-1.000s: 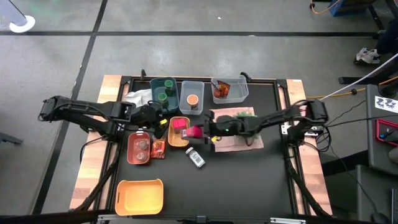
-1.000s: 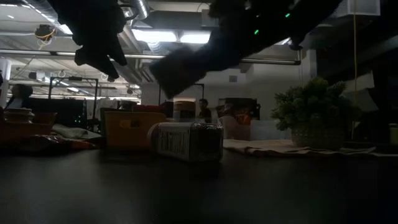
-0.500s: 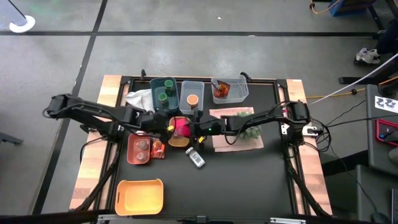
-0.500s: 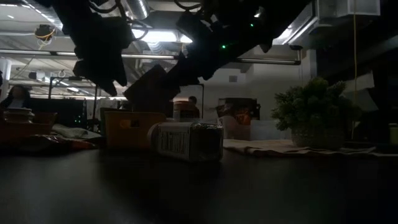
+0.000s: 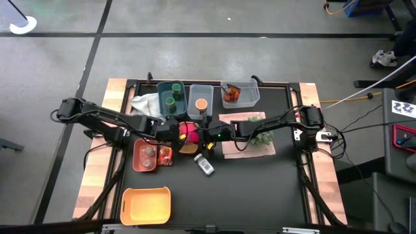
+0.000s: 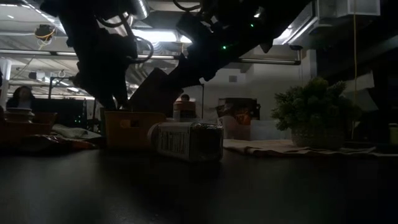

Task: Sort spices by type
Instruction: Put the red seasoning can into the top yellow bin, then put the orange seasoning pack into the right transparent bin

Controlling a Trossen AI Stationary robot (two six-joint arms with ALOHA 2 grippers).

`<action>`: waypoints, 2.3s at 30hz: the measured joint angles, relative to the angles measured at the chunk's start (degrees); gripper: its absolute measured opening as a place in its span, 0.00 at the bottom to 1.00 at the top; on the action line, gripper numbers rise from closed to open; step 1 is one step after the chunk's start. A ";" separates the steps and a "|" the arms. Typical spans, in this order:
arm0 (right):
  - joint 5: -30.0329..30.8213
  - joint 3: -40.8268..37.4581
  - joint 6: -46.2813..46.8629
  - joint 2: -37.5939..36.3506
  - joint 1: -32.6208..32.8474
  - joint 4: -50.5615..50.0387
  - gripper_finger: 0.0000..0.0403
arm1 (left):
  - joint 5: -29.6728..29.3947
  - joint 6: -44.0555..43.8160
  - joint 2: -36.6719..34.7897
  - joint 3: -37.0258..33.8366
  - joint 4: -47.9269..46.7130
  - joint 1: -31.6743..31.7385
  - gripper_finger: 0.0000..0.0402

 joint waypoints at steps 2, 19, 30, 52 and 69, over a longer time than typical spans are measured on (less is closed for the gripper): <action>-0.04 0.00 -0.02 0.00 0.00 -0.04 0.57 | -0.02 -0.32 0.71 0.00 0.39 0.00 0.63; -0.11 0.00 -0.02 0.00 0.00 0.40 0.57 | -0.02 -0.32 1.31 0.00 0.57 0.00 0.63; -0.13 0.00 -0.01 2.61 0.00 2.79 0.57 | 0.05 -0.29 1.33 -0.11 -0.67 0.00 0.63; -0.13 -0.04 0.31 4.87 0.02 5.07 0.60 | 0.02 -0.32 1.26 0.04 -1.74 0.00 0.63; 1.55 -0.02 0.42 3.02 0.02 4.69 0.74 | 6.03 6.97 -0.02 2.74 -8.74 0.02 0.63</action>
